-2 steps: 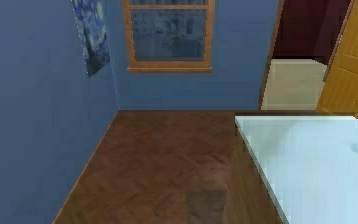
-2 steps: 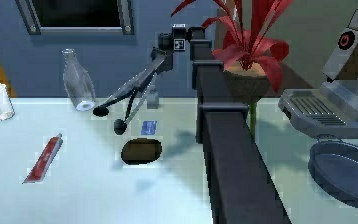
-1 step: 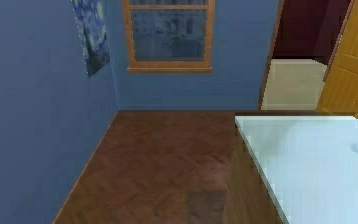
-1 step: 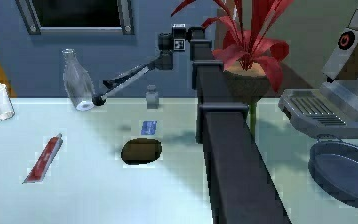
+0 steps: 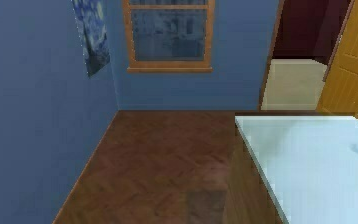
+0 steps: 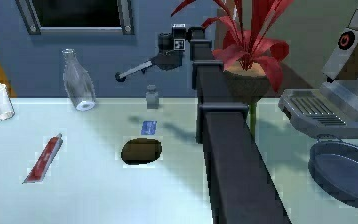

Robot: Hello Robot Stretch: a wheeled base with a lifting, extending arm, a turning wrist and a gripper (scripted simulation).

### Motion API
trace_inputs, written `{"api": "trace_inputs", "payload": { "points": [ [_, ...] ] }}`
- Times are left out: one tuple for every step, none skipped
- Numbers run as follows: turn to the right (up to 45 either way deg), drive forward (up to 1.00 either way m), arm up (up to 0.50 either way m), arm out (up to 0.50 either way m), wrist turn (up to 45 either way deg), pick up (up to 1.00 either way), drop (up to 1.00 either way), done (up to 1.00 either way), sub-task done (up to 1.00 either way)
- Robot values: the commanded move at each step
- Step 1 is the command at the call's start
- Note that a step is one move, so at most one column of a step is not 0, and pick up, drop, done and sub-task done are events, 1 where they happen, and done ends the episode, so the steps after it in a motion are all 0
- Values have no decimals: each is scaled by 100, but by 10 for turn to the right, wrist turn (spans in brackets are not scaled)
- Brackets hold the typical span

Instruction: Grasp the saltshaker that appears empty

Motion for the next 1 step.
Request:
{"api": "trace_inputs", "payload": {
  "points": [
    [0,0,0,0,210,0,0,0,0]
  ]
}}
